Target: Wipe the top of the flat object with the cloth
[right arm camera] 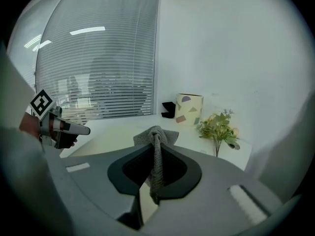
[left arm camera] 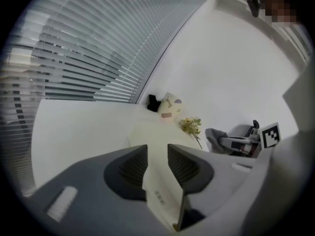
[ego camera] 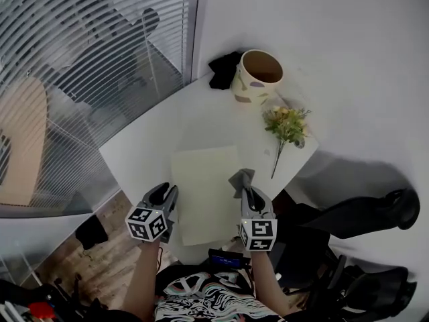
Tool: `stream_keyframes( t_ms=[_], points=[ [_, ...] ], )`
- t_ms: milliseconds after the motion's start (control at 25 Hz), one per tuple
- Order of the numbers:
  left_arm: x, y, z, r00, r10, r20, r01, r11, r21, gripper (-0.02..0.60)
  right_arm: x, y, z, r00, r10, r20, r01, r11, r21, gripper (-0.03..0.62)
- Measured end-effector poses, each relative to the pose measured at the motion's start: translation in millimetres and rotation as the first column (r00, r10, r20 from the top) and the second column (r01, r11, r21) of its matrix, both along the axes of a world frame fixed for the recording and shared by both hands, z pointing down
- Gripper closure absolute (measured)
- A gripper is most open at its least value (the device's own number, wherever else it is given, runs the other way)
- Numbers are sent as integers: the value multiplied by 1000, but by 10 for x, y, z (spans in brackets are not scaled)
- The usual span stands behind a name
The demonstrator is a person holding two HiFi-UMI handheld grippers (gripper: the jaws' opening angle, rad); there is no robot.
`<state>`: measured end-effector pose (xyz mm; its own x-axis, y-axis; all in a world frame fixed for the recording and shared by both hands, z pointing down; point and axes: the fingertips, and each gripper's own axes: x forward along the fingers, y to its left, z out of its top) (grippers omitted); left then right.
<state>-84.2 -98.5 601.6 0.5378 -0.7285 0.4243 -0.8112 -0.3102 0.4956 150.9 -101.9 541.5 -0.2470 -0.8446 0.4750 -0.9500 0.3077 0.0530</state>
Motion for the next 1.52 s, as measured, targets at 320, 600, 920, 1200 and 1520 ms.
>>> stream_keyframes(
  t_ms=[320,600,920,1200,1520],
  points=[
    [0,-59,183,999,-26,-33,24,998,-52,439,22,-199,134,999,-44,-18,44,999,-24,574],
    [53,-119,204,984,-48,-169,34,996,-84,439,-7,-438,236,997,-72,-31,70,997,-42,574],
    [49,-131,266,980,-62,-189,43,993,-106,439,-93,-657,359,993,-112,-43,109,992,-61,574],
    [60,-151,274,985,-70,-155,54,993,-107,436,-246,-865,427,983,-173,-66,168,983,-79,574],
    [47,-160,275,984,-81,-158,67,993,-94,434,-309,-1069,487,975,-204,-89,195,975,-102,574]
  ],
)
